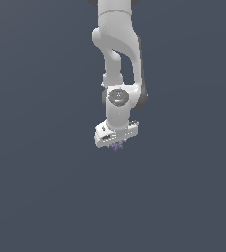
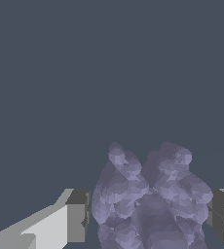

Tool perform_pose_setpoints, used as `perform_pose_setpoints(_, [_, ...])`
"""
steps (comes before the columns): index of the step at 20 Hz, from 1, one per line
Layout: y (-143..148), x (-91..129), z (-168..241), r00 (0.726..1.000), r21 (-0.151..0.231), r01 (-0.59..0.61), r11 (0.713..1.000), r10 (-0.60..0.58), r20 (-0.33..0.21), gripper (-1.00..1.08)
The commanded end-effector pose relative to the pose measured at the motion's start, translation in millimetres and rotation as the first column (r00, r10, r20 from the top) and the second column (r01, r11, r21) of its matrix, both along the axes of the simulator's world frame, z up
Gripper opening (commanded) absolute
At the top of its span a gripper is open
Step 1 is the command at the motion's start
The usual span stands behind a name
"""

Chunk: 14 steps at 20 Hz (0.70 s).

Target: Pick up the object and move it to a goal position.

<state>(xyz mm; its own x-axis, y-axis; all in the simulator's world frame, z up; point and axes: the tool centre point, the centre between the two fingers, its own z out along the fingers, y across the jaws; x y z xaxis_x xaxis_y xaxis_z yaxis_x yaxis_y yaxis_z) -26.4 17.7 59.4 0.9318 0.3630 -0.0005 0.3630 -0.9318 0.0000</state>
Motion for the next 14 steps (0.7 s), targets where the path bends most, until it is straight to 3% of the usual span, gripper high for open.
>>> perform_pose_setpoints(1, [24.0,-16.3,4.6,1.0,0.0,-0.001,1.0,0.001,0.0,-1.0])
perform_pose_setpoints(14, [131.9,-86.0,25.1,1.0,0.0,-0.002,1.0,0.002,0.001,-1.0])
